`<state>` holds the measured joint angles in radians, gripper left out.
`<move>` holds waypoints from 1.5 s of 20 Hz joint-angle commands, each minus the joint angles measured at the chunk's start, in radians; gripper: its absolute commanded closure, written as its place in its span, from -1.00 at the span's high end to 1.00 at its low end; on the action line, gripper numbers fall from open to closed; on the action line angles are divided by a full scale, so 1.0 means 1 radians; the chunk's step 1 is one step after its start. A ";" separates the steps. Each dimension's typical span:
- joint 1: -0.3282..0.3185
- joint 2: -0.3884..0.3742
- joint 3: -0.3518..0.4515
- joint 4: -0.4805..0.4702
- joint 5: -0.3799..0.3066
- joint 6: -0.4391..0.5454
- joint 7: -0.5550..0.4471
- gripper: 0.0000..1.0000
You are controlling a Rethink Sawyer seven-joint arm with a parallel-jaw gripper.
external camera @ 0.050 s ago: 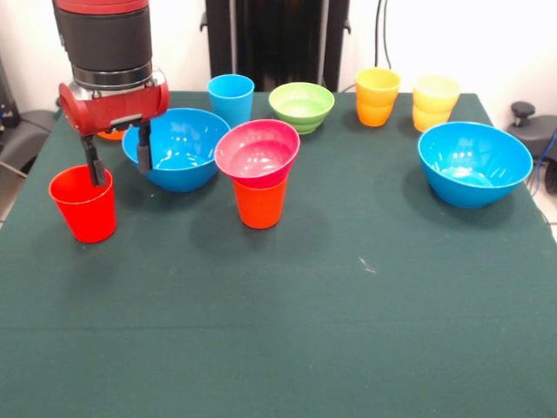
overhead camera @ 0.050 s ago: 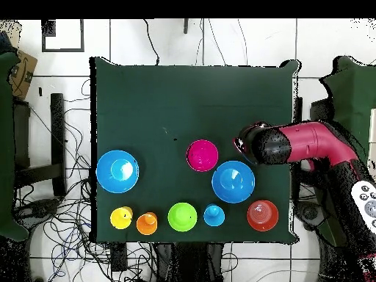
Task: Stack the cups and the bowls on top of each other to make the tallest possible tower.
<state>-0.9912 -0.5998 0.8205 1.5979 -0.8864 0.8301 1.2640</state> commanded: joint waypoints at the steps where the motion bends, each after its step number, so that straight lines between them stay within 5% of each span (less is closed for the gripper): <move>1: 0.064 0.003 -0.044 -0.090 -0.106 0.049 -0.267 1.00; 16: 0.148 0.050 -0.139 -0.166 -0.160 0.095 -0.165 1.00; 30: 0.223 0.034 -0.245 -0.183 -0.106 0.131 -0.066 1.00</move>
<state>-0.8165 -0.5912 0.6658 1.4707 -0.9561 0.8326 1.2640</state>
